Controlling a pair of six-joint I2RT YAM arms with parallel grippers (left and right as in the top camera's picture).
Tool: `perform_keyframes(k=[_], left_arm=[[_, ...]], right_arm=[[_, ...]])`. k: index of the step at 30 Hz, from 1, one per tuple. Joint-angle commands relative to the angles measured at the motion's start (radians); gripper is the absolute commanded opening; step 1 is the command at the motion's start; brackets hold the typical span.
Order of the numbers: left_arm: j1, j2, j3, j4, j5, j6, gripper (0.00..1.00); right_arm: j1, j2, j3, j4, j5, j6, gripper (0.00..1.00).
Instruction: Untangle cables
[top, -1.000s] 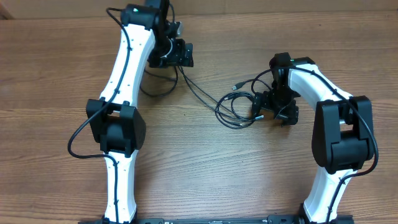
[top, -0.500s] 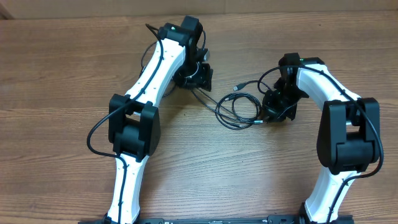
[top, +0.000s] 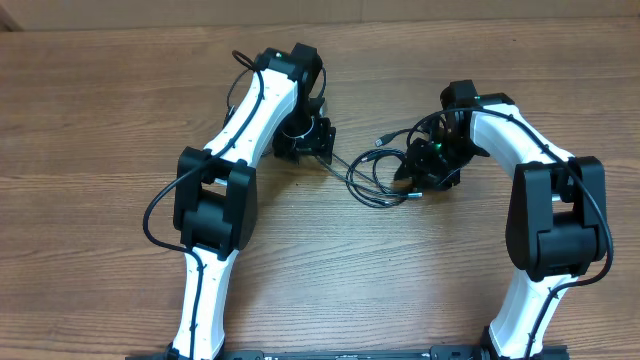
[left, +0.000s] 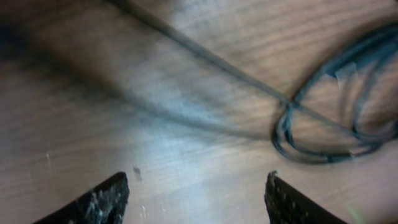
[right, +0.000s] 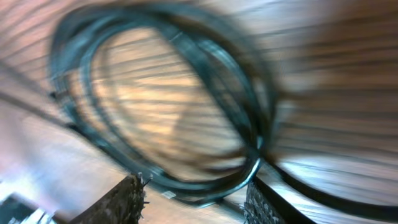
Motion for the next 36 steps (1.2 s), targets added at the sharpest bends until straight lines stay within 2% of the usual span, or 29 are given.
perform_keyframes(k=[1,7,10,13,16,17,21,25,29,31,36], left_arm=[[-0.004,-0.006,-0.072,0.099,-0.047,-0.043,0.7],[-0.005,-0.006,-0.14,0.226,0.057,-0.042,0.68],[-0.005,-0.006,-0.148,0.227,0.059,-0.033,0.62],[-0.005,-0.006,-0.148,0.224,0.059,-0.011,0.61],[-0.005,-0.006,-0.148,0.225,0.059,-0.008,0.62],[-0.005,-0.006,-0.148,0.226,0.059,-0.008,0.62],[-0.005,-0.006,-0.148,0.225,0.059,-0.008,0.62],[-0.005,-0.006,-0.148,0.225,0.06,-0.004,0.62],[-0.005,-0.006,-0.148,0.225,0.06,-0.005,0.61],[-0.005,-0.006,-0.148,0.226,0.058,-0.004,0.6],[-0.002,-0.006,-0.148,0.221,0.052,-0.004,0.57]], right_arm=[[-0.002,-0.061,0.049,0.014,-0.147,-0.082,0.54],[0.054,-0.064,0.029,0.065,-0.119,-0.069,0.55],[0.095,-0.064,0.009,0.134,0.001,0.026,0.55],[0.137,-0.06,-0.002,0.167,0.127,0.085,0.54],[0.195,-0.052,-0.002,0.187,0.209,0.085,0.48],[0.213,-0.052,-0.002,0.198,0.234,0.09,0.41],[0.259,-0.052,-0.012,0.216,0.374,0.191,0.36],[0.274,-0.052,-0.056,0.281,0.379,0.213,0.31],[0.274,-0.053,-0.079,0.32,0.375,0.216,0.04],[0.261,-0.072,-0.058,0.3,0.34,0.216,0.04],[0.158,-0.188,-0.037,0.314,0.065,0.206,0.04]])
